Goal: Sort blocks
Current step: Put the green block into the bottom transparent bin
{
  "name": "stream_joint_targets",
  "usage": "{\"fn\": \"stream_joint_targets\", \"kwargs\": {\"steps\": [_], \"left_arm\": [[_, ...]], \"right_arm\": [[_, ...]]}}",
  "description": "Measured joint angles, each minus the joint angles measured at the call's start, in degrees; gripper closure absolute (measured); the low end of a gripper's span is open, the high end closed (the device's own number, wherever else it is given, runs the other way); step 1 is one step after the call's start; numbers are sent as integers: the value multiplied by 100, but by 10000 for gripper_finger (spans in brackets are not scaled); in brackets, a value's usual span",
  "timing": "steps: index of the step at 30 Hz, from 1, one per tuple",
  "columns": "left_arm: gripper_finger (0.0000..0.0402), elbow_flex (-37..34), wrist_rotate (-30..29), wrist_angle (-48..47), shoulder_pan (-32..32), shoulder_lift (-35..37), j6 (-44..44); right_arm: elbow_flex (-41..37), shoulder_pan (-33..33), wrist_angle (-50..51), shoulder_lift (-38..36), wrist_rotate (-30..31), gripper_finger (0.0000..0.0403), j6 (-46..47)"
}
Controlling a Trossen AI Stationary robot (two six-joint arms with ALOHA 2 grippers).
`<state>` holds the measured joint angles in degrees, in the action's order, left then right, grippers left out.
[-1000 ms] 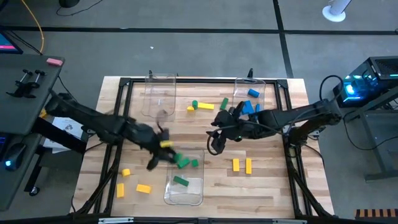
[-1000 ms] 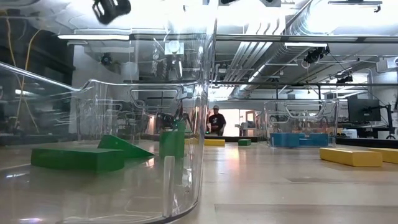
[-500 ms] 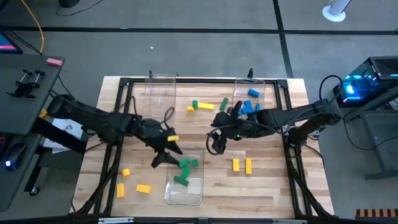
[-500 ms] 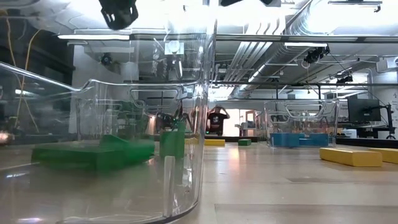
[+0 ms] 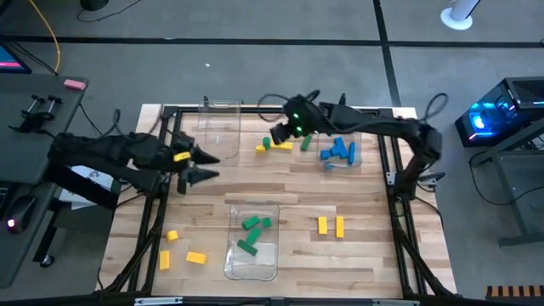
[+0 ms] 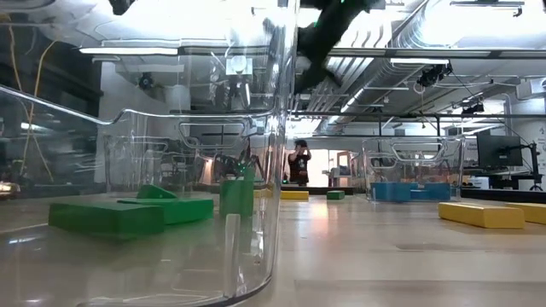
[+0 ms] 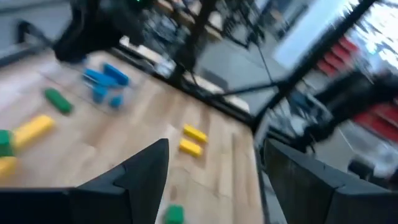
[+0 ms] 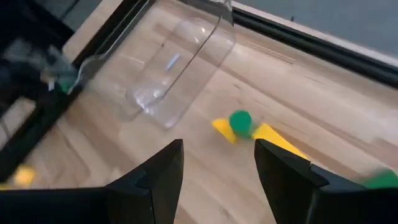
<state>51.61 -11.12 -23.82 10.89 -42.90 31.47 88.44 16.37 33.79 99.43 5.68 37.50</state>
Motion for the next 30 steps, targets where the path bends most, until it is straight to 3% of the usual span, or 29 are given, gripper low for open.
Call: {"fn": "stream_joint_targets", "kwargs": {"steps": [4, 8, 17, 30], "left_arm": [[155, -136, -543, 83, 5, 243, 197], [155, -266, -592, 142, 10, 209, 434], [155, -341, -580, 164, 58, -115, 541], [155, -343, -489, 432, 58, -296, 541]], "right_arm": [[0, 328, -800, 786, -589, 208, 496], [-2, 357, -1005, 1353, -713, 208, 1029], [-2, 143, -1037, 1879, 402, 208, 1526], [2, 4, -1846, 2334, 867, 208, 1644]]}}
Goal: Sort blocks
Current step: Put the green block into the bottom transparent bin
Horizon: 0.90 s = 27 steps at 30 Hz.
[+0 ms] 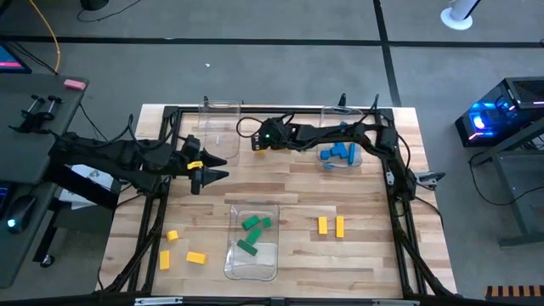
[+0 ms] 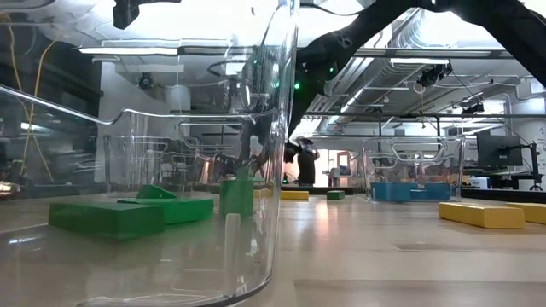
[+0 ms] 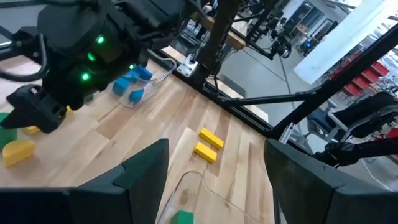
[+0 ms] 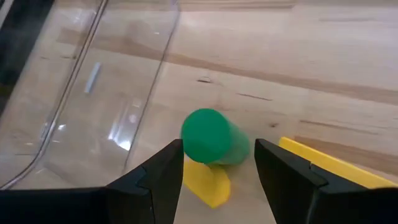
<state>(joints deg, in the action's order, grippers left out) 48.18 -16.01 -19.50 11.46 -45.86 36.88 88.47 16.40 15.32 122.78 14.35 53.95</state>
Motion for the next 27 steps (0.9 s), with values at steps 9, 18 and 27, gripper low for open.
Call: {"fn": "stream_joint_targets", "kwargs": {"steps": [9, 18, 27], "left_arm": [[154, 0, 37, 10, 0, -1, -8], [154, 0, 44, 3, 0, 1, -12], [154, 0, 44, 2, 0, -1, -107]], "right_arm": [[-2, -35, -363, 88, 123, 208, -38], [-4, -61, -363, -35, 179, 208, -284], [537, -66, 262, -242, -69, 208, -856]]}}
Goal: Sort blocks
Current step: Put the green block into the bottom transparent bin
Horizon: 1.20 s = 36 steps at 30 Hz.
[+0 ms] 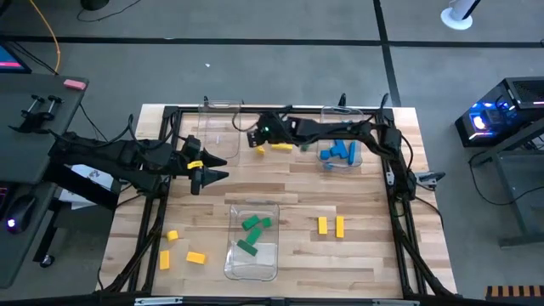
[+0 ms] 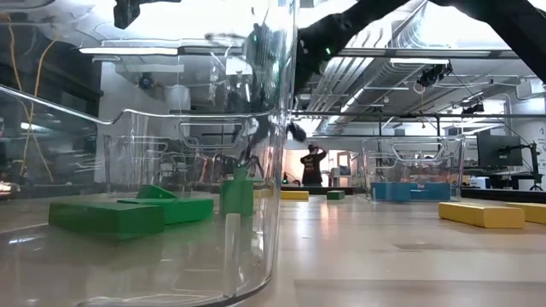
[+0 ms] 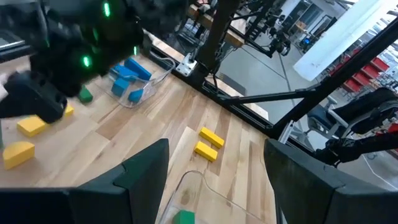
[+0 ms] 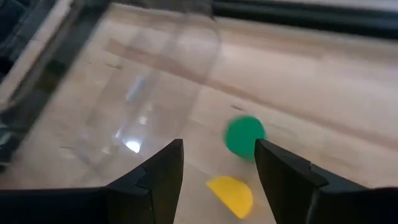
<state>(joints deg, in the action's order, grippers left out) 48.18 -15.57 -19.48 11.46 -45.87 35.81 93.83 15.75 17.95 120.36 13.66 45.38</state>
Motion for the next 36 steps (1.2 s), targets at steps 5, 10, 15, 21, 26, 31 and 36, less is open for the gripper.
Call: {"fn": "stream_joint_targets", "kwargs": {"steps": [5, 10, 15, 21, 26, 31, 36], "left_arm": [[154, 0, -2, 21, 0, 2, 5], [154, 0, 0, 44, -15, 2, 58], [154, 0, 0, 43, 22, 2, 116], [154, 0, 0, 47, 24, 2, 111], [154, 0, -1, 45, 24, 2, 110], [154, 0, -2, 45, 24, 2, 107], [154, 0, -2, 41, 24, 2, 105]], "right_arm": [[1545, 79, 749, 395, 25, 225, -780], [2922, 283, 2303, 1041, 120, 325, -1349], [3251, 412, 3199, 1508, -457, 389, -1709], [3177, 339, 3055, 1639, -781, 400, -1534], [3177, 259, 2958, 1667, -671, 402, -1436], [3166, 293, 3006, 1722, -468, 402, -1328], [3166, 326, 3112, 1769, -517, 402, -1326]]}}
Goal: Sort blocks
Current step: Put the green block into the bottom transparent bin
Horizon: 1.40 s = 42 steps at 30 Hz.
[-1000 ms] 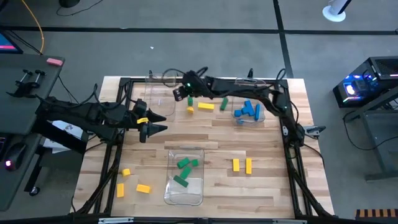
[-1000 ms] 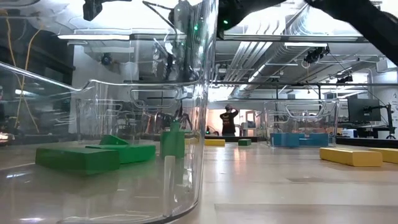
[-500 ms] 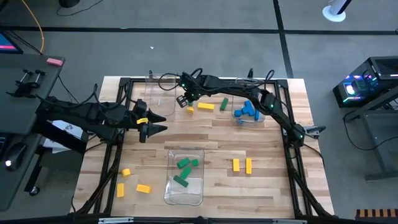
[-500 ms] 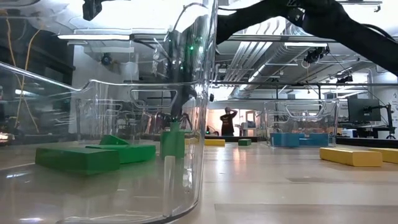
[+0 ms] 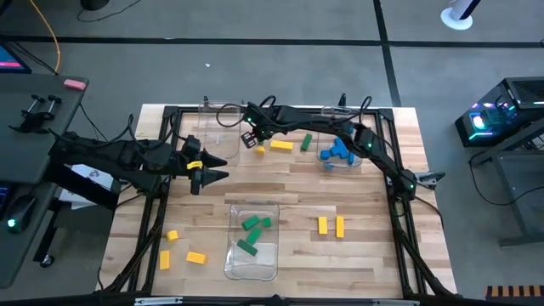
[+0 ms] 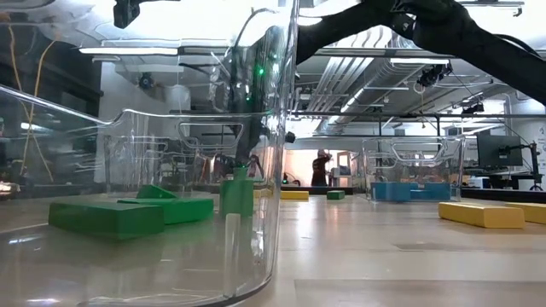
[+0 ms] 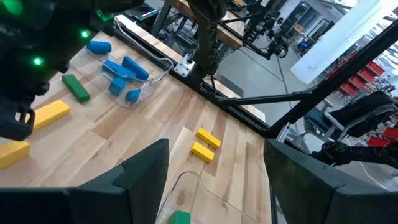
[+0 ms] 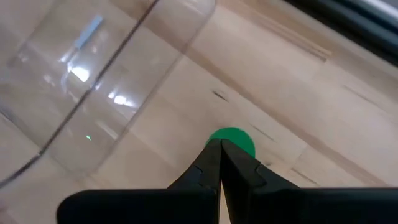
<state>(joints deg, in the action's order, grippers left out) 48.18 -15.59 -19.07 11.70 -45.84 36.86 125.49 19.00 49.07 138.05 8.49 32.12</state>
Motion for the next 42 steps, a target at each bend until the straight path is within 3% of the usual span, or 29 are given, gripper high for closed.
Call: {"fn": "stream_joint_targets", "kwargs": {"steps": [30, 37, 42], "left_arm": [[154, 0, 0, -80, 0, 0, -109], [154, 0, 2, -109, 4, 0, -144], [154, 0, 20, -121, 4, 0, -111]], "right_arm": [[-4, -105, 1204, -43, 50, 403, -820], [24, 14, 716, -86, -619, 400, -774], [22, 144, 438, -77, -991, 346, -820]]}}
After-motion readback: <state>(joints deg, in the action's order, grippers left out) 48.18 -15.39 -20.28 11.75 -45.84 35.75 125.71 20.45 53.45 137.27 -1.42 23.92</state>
